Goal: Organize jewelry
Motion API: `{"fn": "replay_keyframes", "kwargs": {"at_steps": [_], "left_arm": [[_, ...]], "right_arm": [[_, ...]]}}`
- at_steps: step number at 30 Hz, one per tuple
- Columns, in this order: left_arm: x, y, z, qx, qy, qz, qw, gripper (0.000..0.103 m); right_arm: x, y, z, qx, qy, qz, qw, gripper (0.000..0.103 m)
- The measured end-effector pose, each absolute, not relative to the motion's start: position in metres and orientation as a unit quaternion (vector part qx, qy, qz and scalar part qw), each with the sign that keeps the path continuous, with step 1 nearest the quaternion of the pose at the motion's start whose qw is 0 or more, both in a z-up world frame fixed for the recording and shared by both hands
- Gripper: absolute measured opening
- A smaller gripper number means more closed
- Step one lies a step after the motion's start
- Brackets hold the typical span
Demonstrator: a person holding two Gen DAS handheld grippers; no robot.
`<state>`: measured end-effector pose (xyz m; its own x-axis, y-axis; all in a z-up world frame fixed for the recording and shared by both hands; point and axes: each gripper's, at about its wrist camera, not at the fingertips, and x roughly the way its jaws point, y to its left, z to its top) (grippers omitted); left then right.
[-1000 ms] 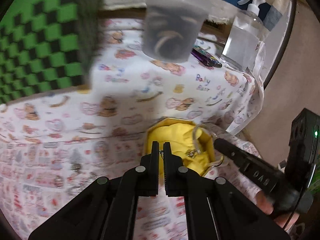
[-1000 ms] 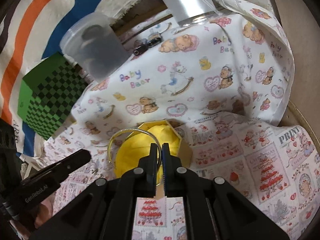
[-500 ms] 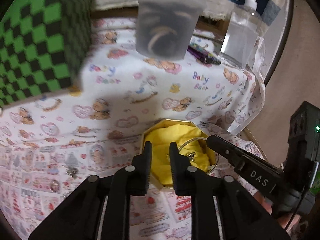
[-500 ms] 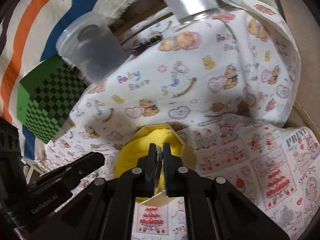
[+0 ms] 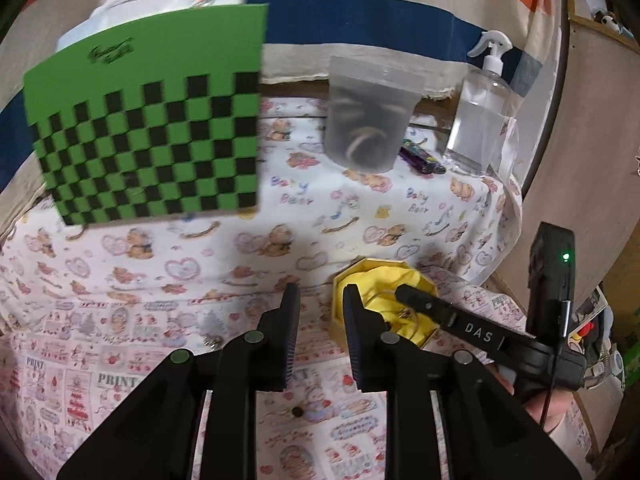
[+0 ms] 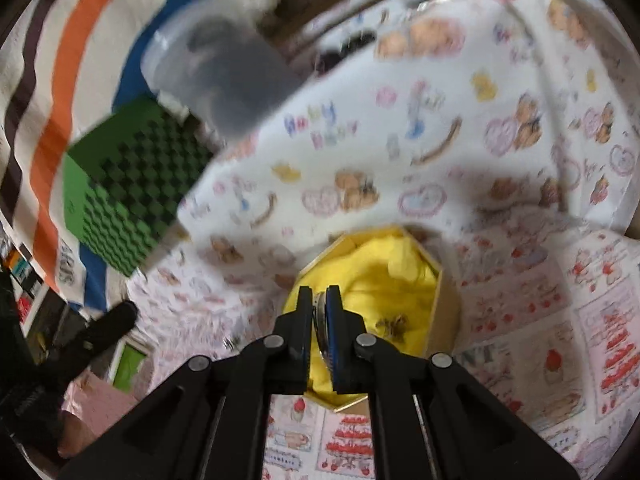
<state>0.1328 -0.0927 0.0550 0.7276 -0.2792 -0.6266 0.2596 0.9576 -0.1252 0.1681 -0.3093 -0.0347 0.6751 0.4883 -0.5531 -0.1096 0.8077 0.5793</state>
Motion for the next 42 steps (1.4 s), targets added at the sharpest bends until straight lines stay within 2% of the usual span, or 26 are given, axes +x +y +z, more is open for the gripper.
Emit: {"fn": "replay_keyframes", "kwargs": {"at_steps": [11, 18, 28, 33, 42], "left_arm": [[0.132, -0.060, 0.029, -0.034, 0.361, -0.126, 0.923, 0.021], [0.123, -0.036, 0.026, -0.073, 0.344, -0.137, 0.926, 0.021], [0.124, -0.015, 0.021, -0.117, 0.345, -0.145, 0.920, 0.021], [0.119, -0.018, 0.023, -0.101, 0.338, -0.145, 0.924, 0.021], [0.121, -0.019, 0.020, -0.099, 0.344, -0.144, 0.923, 0.021]], "right_arm": [[0.167, -0.267, -0.038, 0.145, 0.367, 0.146, 0.907, 0.005], [0.163, -0.285, -0.022, 0.230, 0.318, 0.178, 0.902, 0.005], [0.171, -0.275, -0.023, 0.230, 0.321, 0.190, 0.899, 0.005], [0.160, -0.275, -0.012, 0.229, 0.301, 0.201, 0.903, 0.005], [0.172, -0.253, -0.043, 0.173, 0.369, 0.162, 0.899, 0.005]]}}
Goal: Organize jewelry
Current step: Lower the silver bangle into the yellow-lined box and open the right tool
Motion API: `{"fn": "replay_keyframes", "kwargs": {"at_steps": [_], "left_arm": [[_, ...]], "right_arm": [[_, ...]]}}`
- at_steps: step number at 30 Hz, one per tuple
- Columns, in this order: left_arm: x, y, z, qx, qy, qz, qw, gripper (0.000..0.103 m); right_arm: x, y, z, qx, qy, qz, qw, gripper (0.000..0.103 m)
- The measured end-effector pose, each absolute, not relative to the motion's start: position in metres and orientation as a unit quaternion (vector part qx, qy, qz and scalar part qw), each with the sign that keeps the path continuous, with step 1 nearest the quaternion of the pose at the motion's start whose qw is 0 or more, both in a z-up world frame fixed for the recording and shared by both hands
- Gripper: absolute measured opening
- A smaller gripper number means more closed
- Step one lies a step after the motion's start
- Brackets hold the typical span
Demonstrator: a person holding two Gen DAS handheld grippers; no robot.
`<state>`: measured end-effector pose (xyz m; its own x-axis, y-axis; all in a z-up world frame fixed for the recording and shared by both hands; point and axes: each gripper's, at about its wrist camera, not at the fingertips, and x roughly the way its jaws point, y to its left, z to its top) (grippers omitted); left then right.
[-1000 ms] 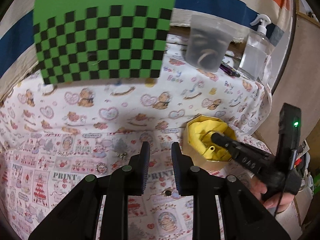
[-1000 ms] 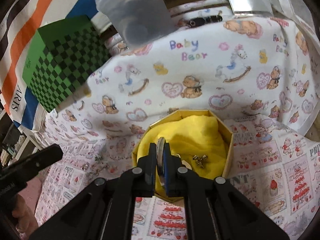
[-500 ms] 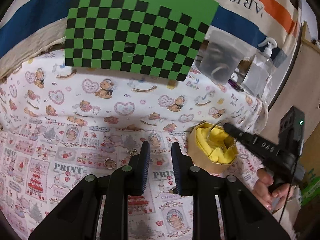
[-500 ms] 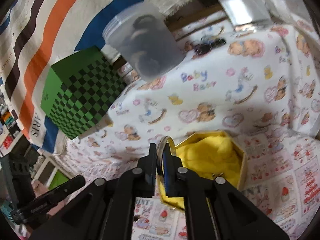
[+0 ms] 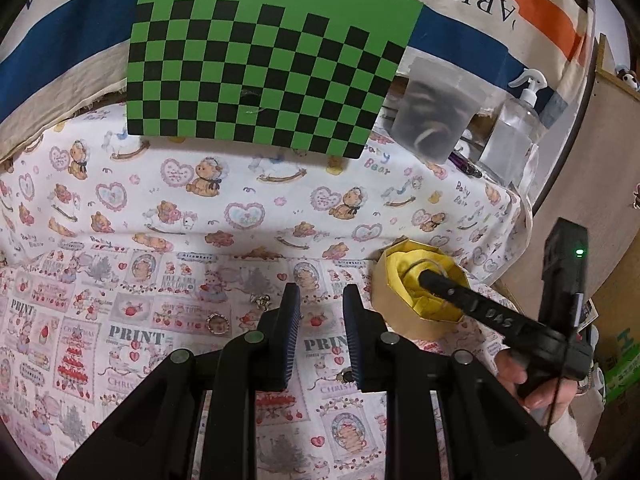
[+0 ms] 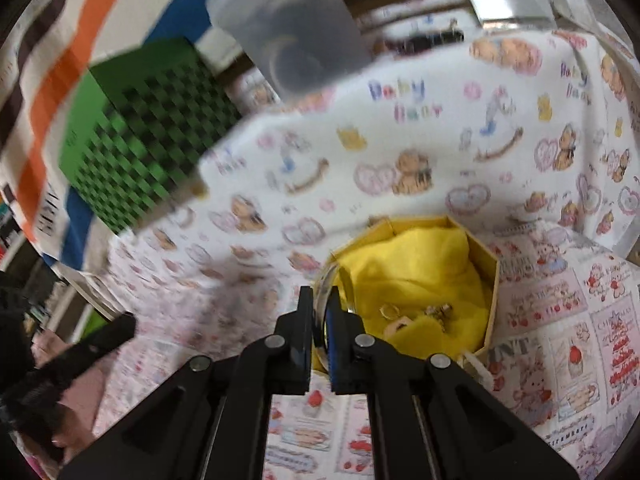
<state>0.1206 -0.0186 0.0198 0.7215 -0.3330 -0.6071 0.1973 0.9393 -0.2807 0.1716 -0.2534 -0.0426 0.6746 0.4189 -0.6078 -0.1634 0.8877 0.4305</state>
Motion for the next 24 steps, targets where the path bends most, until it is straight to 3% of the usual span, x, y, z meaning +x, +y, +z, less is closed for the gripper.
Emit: {"fn": "replay_keyframes", "kwargs": {"at_steps": [3, 5, 7, 11, 15, 19, 22, 24], "left_arm": [[0.122, -0.018, 0.017, -0.096, 0.348, -0.144, 0.922, 0.021], [0.122, -0.018, 0.017, -0.094, 0.348, -0.144, 0.922, 0.021], [0.121, -0.019, 0.017, -0.094, 0.347, -0.144, 0.922, 0.021], [0.121, -0.019, 0.016, -0.090, 0.346, -0.145, 0.923, 0.021], [0.121, -0.017, 0.015, -0.089, 0.346, -0.143, 0.923, 0.021], [0.119, -0.013, 0.018, -0.095, 0.343, -0.138, 0.924, 0.021], [0.117, -0.011, 0.019, -0.098, 0.342, -0.137, 0.925, 0.021], [0.117, -0.010, 0.019, -0.098, 0.342, -0.135, 0.925, 0.021]], "right_arm": [[0.177, -0.252, -0.052, 0.155, 0.384, 0.145, 0.898, 0.007], [0.176, -0.254, -0.050, 0.146, 0.375, 0.126, 0.907, 0.014], [0.173, -0.259, -0.044, 0.143, 0.361, 0.116, 0.914, 0.030], [0.167, -0.268, -0.031, 0.121, 0.332, 0.085, 0.932, 0.048], [0.159, -0.276, -0.021, 0.116, 0.320, 0.072, 0.938, 0.048], [0.159, -0.287, -0.014, 0.145, 0.359, 0.096, 0.917, 0.046], [0.162, -0.293, -0.016, 0.170, 0.406, 0.127, 0.889, 0.017], [0.166, -0.291, -0.023, 0.172, 0.440, 0.126, 0.872, 0.009]]}}
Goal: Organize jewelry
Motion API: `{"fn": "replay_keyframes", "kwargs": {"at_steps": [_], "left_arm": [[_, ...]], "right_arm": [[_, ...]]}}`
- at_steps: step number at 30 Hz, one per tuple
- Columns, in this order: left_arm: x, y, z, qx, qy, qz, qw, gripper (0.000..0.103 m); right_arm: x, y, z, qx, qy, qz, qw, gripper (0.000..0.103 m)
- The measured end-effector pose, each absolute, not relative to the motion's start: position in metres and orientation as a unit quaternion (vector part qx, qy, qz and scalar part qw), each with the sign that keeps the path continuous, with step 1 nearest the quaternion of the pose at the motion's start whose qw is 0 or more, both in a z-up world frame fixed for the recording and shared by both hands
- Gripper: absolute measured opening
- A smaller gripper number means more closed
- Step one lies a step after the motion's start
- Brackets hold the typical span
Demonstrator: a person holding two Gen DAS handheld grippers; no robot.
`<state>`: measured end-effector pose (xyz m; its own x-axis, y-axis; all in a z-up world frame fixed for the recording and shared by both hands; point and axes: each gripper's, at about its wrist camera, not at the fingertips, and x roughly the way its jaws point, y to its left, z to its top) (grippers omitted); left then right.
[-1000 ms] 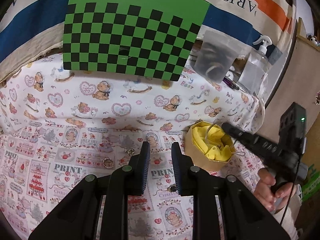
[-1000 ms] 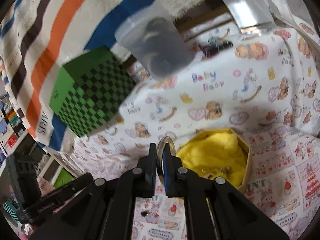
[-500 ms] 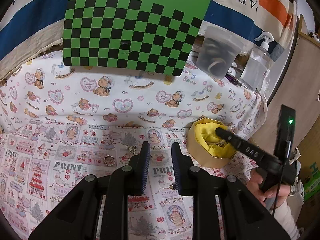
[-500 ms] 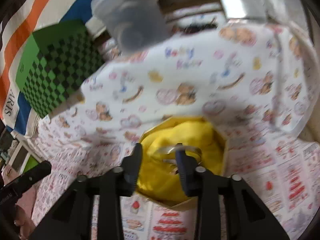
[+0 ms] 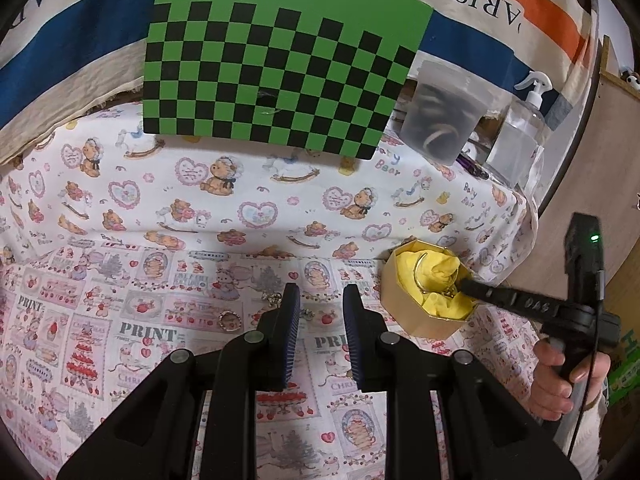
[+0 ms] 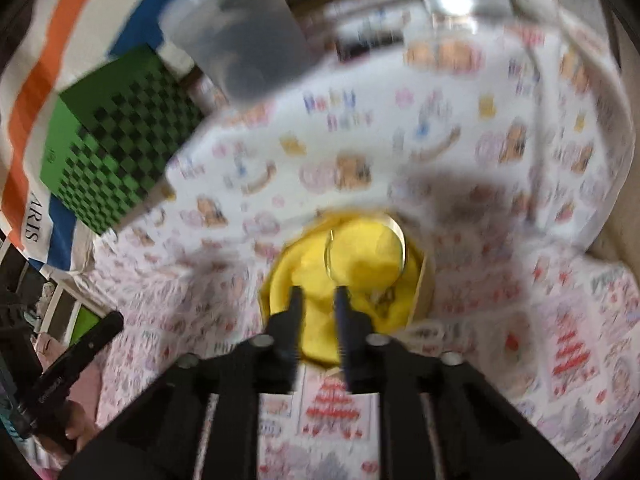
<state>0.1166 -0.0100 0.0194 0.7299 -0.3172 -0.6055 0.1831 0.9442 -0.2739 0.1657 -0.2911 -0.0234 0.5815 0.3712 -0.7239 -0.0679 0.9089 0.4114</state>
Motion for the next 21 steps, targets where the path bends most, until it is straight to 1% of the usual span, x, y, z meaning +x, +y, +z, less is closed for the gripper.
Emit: {"fn": "replay_keyframes", "kwargs": {"at_steps": [3, 5, 9, 10, 13, 17, 18, 20, 21], "left_arm": [[0.117, -0.011, 0.018, -0.099, 0.344, -0.136, 0.924, 0.021], [0.117, -0.012, 0.017, -0.097, 0.348, -0.135, 0.923, 0.021], [0.119, -0.012, 0.014, -0.094, 0.353, -0.131, 0.922, 0.021], [0.120, -0.011, 0.013, -0.094, 0.354, -0.128, 0.922, 0.021], [0.124, -0.003, 0.010, -0.097, 0.356, -0.112, 0.923, 0.029], [0.134, 0.010, 0.001, -0.106, 0.368, -0.092, 0.919, 0.032], [0.136, 0.012, -0.002, -0.108, 0.374, -0.089, 0.917, 0.033], [0.141, 0.017, -0.009, -0.111, 0.386, -0.085, 0.912, 0.033], [0.143, 0.018, -0.012, -0.112, 0.391, -0.084, 0.910, 0.033]], "right_arm": [[0.170, -0.280, -0.039, 0.148, 0.467, 0.116, 0.864, 0.007], [0.174, -0.274, -0.046, 0.129, 0.479, 0.107, 0.862, 0.003], [0.173, -0.274, -0.046, 0.122, 0.479, 0.101, 0.863, 0.003], [0.171, -0.275, -0.045, 0.125, 0.476, 0.102, 0.865, 0.003], [0.163, -0.283, -0.036, 0.132, 0.459, 0.099, 0.873, 0.005], [0.150, -0.285, -0.016, 0.132, 0.415, 0.098, 0.895, 0.006], [0.146, -0.284, -0.011, 0.127, 0.403, 0.098, 0.901, 0.008], [0.141, -0.280, -0.003, 0.124, 0.379, 0.106, 0.911, 0.029], [0.138, -0.277, 0.000, 0.119, 0.370, 0.112, 0.915, 0.029]]}}
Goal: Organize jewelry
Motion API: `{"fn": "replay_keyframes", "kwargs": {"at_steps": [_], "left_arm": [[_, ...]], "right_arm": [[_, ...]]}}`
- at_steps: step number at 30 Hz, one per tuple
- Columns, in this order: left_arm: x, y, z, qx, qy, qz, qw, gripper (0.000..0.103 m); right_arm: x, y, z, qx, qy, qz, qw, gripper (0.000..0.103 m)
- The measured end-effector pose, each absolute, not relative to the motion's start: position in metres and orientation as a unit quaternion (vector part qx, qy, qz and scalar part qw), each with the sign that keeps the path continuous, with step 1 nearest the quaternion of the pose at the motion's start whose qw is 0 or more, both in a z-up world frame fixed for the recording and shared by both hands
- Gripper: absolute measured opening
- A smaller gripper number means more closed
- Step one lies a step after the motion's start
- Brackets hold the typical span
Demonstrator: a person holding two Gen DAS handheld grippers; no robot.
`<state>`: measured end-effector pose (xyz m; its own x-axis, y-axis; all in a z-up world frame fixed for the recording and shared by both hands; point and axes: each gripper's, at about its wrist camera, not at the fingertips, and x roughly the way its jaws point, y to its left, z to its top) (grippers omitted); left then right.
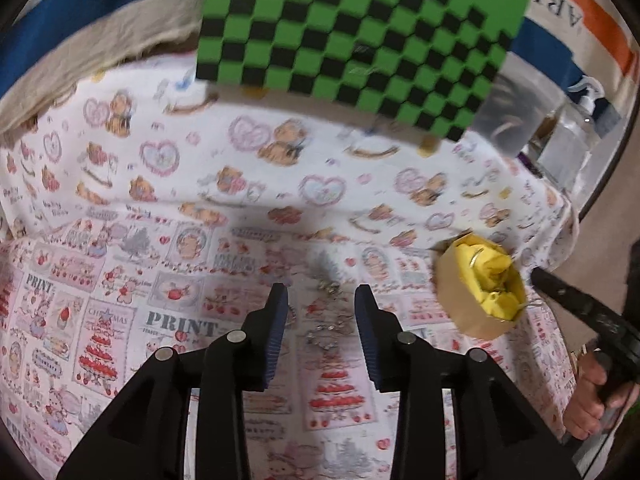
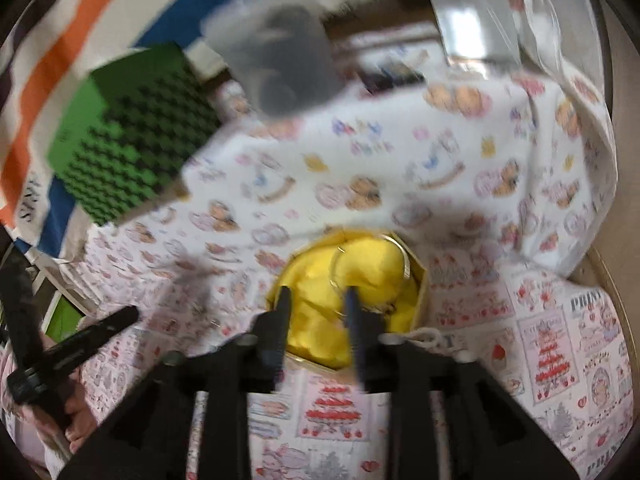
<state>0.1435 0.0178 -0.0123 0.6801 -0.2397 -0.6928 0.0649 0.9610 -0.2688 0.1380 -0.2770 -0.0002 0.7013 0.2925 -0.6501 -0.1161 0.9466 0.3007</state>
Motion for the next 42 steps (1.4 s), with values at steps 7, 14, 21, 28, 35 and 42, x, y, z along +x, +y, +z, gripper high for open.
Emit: {"fn": "replay_keyframes", "kwargs": {"at_steps": [7, 14, 21, 28, 35, 42], "left_arm": [[0.159, 0.021, -0.039, -0.102, 0.426, -0.071, 0.896, 0.033], [0.167, -0.001, -0.050, -0.033, 0.448, -0.026, 0.893, 0.032], [0.169, 0.005, -0.054, -0.046, 0.443, -0.017, 0.895, 0.032], [0.179, 0.015, -0.054, -0.044, 0.459, -0.020, 0.887, 0.018], [0.156, 0.029, -0.023, -0.037, 0.423, 0.006, 0.905, 0.018], [0.116, 0.026, 0.024, -0.050, 0.316, -0.010, 0.947, 0.018]], "right_arm": [[0.132, -0.263, 0.000, 0.094, 0.351, 0.099, 0.926, 0.029], [0.131, -0.239, -0.009, 0.044, 0.352, 0.100, 0.929, 0.035], [0.125, -0.223, -0.013, 0.013, 0.353, 0.102, 0.930, 0.041], [0.122, -0.210, -0.020, -0.005, 0.360, 0.113, 0.926, 0.048], [0.129, -0.197, -0.037, 0.025, 0.410, 0.165, 0.897, 0.048], [0.129, -0.174, -0.057, 0.004, 0.437, 0.205, 0.876, 0.026]]}}
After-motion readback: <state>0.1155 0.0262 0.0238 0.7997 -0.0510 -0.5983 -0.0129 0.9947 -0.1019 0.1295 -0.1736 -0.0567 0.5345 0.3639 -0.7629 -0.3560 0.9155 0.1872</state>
